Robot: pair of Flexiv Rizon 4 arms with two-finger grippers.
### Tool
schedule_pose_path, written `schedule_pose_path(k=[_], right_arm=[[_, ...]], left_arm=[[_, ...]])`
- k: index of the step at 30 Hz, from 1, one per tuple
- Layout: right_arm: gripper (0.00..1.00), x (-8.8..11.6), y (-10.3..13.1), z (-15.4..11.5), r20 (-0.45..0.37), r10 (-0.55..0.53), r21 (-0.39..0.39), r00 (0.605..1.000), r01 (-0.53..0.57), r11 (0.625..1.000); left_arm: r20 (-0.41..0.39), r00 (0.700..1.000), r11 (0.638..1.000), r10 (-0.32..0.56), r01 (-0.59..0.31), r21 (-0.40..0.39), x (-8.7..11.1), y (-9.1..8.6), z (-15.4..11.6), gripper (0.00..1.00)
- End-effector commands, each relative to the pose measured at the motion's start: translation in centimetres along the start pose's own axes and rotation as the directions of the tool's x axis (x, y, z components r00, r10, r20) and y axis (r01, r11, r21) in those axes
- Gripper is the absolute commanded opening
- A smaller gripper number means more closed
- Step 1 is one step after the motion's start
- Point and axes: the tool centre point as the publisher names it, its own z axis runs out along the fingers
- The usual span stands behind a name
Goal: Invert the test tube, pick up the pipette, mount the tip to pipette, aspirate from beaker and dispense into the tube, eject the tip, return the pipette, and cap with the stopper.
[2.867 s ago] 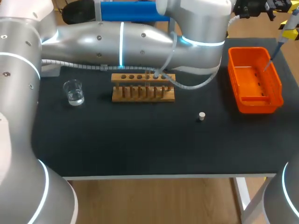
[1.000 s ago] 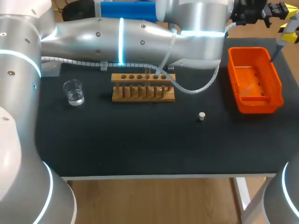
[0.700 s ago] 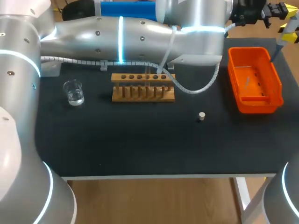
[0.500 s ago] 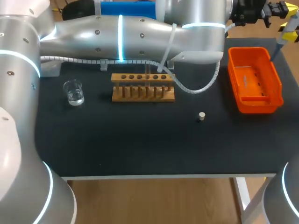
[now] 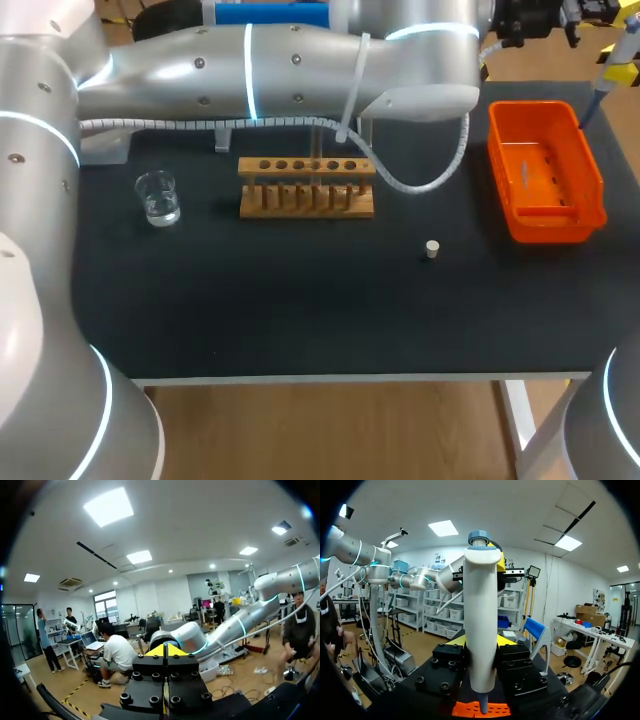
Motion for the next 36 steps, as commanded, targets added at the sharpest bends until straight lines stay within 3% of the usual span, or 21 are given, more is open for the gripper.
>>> schedule_pose_path(k=[1,2,10,18,24,36], right_arm=[[0.0,-0.1,0.1,-0.1,-0.004,0.0,0.003,1.0,0.0,1.0],[0.0,-0.1,0.1,-0.1,-0.004,0.0,0.003,1.0,0.0,1.0],[0.0,-0.1,0.1,-0.1,-0.004,0.0,0.003,1.0,0.0,1.0],[0.0,-0.1,0.1,-0.1,-0.004,0.0,0.003,1.0,0.0,1.0],[0.0,-0.1,0.1,-0.1,-0.004,0.0,0.003,1.0,0.0,1.0],[0.0,-0.1,0.1,-0.1,-0.004,0.0,0.003,1.0,0.0,1.0]], left_arm=[[0.06,0.998,1.0,0.003,-0.003,-0.007,0.4,-1.1,-1.0,0.32],[0.068,0.998,1.0,-0.001,0.003,-0.022,0.3,-1.4,-1.3,1.0],[0.067,0.997,0.992,-0.037,0.044,-0.114,-0.2,-2.8,-4.4,1.0],[0.08,0.995,0.974,-0.054,0.07,-0.217,0.7,-3.9,-8.3,1.0],[0.087,0.994,0.969,-0.061,0.08,-0.235,1.8,-3.7,-10.6,1.0],[0.116,0.983,0.955,-0.141,0.166,-0.247,4.9,-1.6,-15.7,1.0]])
